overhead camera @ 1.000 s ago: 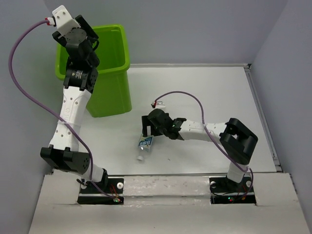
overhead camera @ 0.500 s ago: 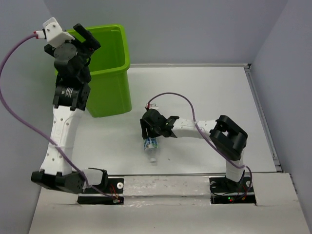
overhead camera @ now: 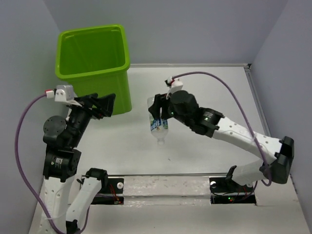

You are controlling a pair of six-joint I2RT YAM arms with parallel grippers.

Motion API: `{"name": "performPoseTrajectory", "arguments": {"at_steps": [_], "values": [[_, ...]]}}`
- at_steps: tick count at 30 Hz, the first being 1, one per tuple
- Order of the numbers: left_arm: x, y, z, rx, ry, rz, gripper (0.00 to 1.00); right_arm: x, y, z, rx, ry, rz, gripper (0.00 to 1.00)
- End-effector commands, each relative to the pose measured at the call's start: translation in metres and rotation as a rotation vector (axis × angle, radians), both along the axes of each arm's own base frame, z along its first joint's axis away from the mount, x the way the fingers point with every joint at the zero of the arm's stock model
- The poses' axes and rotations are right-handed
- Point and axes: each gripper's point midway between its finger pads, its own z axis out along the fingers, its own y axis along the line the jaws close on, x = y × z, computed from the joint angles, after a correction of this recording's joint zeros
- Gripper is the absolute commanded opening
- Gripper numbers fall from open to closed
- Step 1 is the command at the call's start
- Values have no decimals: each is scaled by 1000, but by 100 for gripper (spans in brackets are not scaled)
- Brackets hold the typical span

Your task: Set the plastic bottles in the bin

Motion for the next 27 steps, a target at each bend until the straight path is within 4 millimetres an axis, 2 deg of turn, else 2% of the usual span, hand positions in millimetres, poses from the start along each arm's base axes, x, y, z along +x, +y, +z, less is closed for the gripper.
{"name": "performPoseTrajectory", "arguments": {"at_steps": [1,2,3,4,7,8,10,11,12,13,14,15,16,17,18,19,23,24,26,27], "values": [[-32,-14,-67,72,137,-121,99,5,-8,158,187,-339,27,31],[-36,-13,-88,78,178,-118,99,6,-5,174,204,-373,35,31],[-38,-13,-99,79,200,-120,99,7,0,189,221,-408,50,30],[-37,-13,-121,83,244,-121,99,12,7,222,254,-477,59,30],[-35,-17,-154,79,309,-144,99,21,23,269,285,-600,83,30],[-31,-20,-172,80,345,-154,99,29,36,292,313,-645,79,30],[-29,-24,-195,82,395,-180,99,38,48,316,313,-728,78,30],[-28,-26,-197,79,401,-187,99,42,55,327,321,-760,79,30],[-27,-29,-200,82,417,-205,99,36,46,371,394,-838,59,30],[-27,-30,-200,88,417,-216,99,54,74,355,352,-856,70,30],[-26,-32,-200,102,410,-228,99,60,77,363,339,-910,55,30],[-24,-34,-199,106,405,-240,99,53,60,405,427,-1013,-5,29],[-23,-35,-198,105,402,-245,99,71,82,387,371,-1055,-14,28],[-22,-36,-201,97,407,-248,99,73,84,391,382,-1106,-35,28],[-21,-39,-199,90,393,-264,99,67,76,412,464,-1205,-78,27],[-20,-40,-201,85,397,-269,99,79,88,396,431,-1239,-81,27],[-19,-42,-207,88,423,-280,99,101,86,393,531,-1338,-85,27],[-20,-43,-207,88,422,-284,99,122,88,378,541,-1331,-97,27],[-21,-45,-207,91,423,-292,99,140,90,363,594,-1291,-82,27],[-21,-45,-207,91,423,-293,99,157,91,348,583,-1260,-75,30]]}}
